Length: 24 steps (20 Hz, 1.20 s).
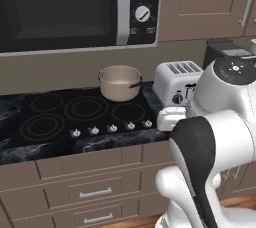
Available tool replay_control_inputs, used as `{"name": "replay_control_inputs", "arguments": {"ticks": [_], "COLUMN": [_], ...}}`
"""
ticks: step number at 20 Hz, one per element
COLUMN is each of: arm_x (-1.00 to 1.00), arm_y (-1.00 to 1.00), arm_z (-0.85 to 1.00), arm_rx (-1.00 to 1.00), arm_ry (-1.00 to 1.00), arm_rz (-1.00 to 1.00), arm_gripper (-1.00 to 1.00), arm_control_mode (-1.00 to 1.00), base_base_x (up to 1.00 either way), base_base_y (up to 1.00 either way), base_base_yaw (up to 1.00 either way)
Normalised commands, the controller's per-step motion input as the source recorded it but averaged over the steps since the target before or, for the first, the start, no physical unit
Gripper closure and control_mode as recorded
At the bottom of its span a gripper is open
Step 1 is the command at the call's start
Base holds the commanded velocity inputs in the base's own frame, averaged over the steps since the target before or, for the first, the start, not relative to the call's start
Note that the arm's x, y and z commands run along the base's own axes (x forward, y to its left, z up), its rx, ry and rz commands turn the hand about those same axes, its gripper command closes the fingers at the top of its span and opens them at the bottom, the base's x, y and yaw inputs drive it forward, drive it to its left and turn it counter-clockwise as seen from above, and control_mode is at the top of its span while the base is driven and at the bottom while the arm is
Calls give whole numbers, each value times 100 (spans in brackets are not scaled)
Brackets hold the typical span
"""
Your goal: Move the pot and pan from the stove into the sink.
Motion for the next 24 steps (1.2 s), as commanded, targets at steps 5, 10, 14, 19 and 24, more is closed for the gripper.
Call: {"name": "replay_control_inputs", "arguments": {"ticks": [5,10,14,19,24], "arm_x": [49,63,57,32,11], "arm_y": [0,0,0,0,0], "arm_z": [-1,0,-1,-25,-44], "arm_rx": [-7,-5,-7,-16,-19], "arm_ry": [0,0,0,-2,-4], "arm_rz": [9,7,7,13,19], "arm_gripper": [-100,-100,-100,-100,-100], "arm_control_mode": [-100,-100,-100,-100,-100], "base_base_x": [0,0,0,0,0], "base_base_y": [0,0,0,0,0], "base_base_yaw": [0,0,0,0,0]}}
